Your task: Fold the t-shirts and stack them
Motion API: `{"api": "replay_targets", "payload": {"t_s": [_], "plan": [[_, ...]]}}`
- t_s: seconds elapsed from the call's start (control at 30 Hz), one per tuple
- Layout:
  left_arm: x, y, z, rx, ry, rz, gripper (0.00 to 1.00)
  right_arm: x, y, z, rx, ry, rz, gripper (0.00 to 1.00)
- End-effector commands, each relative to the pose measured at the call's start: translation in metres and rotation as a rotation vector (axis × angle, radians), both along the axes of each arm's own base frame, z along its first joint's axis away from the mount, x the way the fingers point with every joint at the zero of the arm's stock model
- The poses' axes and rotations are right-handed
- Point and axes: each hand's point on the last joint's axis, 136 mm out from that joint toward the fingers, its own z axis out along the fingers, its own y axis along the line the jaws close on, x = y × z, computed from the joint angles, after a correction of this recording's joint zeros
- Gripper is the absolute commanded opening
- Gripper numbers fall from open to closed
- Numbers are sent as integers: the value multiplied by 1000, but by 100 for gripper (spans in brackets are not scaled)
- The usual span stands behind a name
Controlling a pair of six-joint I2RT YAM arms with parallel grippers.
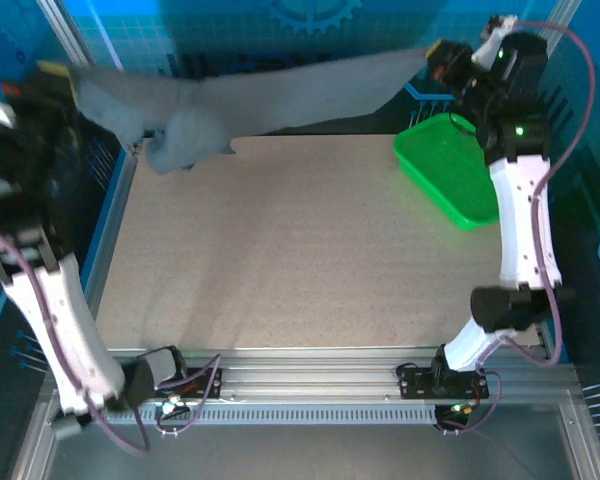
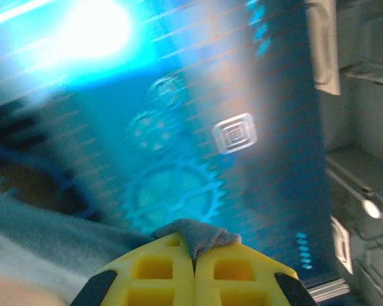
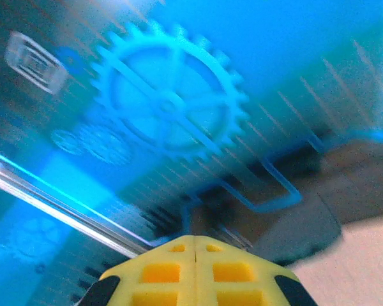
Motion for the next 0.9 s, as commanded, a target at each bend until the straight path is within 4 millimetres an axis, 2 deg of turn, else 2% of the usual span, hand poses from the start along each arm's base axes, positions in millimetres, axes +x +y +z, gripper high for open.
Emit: {"api": "replay_targets", "payload": {"t_s": [0.0, 0.07, 0.1, 0.13, 0.17, 0.23, 0.27, 0.3, 0.33, 0.4, 0.5, 0.63, 0.73, 0.87], "plan": [[-19, -3, -125, -135, 285, 47, 0, -31, -26, -82, -56, 174, -154, 0], [-36, -26, -195, -206, 427, -25, 0, -56, -35, -149, -94, 304, -216, 0], [-47, -39, -236, -247, 524, -60, 2, -68, -38, -194, -110, 396, -232, 0], [-61, -50, -276, -295, 618, -87, 13, -81, -42, -230, -117, 475, -241, 7], [-71, -58, -304, -326, 678, -109, 20, -92, -45, -259, -125, 541, -252, 15], [-89, -68, -351, -375, 770, -134, 43, -114, -53, -306, -157, 659, -275, 37], [-95, -72, -367, -398, 813, -142, 51, -122, -56, -321, -177, 700, -286, 43], [-99, -75, -381, -420, 858, -149, 54, -128, -59, -332, -198, 737, -294, 47], [-98, -75, -389, -417, 879, -155, 54, -133, -60, -341, -213, 769, -292, 48], [-93, -71, -392, -385, 899, -142, 52, -134, -57, -347, -232, 803, -277, 48], [-69, -64, -383, -334, 886, -153, 48, -127, -45, -346, -282, 805, -242, 47], [-41, -61, -390, -296, 947, -186, 37, -114, -20, -351, -347, 808, -172, 45], [-26, -62, -412, -279, 1004, -204, 27, -105, 3, -367, -391, 847, -94, 42], [-19, -69, -452, -258, 1097, -226, 23, -95, 25, -398, -405, 935, 16, 38]]}}
